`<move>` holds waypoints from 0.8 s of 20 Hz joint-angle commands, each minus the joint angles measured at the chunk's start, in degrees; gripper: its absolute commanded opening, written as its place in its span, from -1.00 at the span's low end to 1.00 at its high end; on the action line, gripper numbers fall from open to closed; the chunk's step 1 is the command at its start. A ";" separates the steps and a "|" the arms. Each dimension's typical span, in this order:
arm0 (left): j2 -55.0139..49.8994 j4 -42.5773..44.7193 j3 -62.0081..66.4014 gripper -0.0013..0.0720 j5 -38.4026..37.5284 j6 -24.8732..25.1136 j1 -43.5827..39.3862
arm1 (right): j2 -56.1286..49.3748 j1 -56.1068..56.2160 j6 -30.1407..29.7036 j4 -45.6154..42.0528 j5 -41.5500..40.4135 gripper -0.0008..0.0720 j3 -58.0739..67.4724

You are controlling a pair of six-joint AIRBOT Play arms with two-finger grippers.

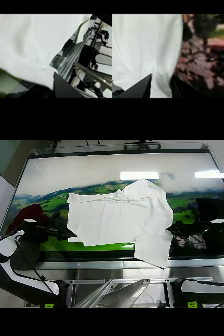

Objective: Fold the shirts.

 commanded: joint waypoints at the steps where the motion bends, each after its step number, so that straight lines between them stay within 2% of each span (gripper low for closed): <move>1: 0.02 -0.31 -0.02 -0.91 0.07 0.11 1.86 | -0.04 0.17 -0.57 -1.55 1.40 -0.04 -0.02; 10: 0.02 -0.22 0.00 -0.91 0.11 0.74 2.69 | -0.04 -4.85 -0.55 -1.70 0.13 -0.04 0.02; 16: 0.02 -0.37 0.00 -0.91 0.13 0.76 2.69 | -0.81 -0.98 -2.97 -1.51 2.01 -0.04 -2.47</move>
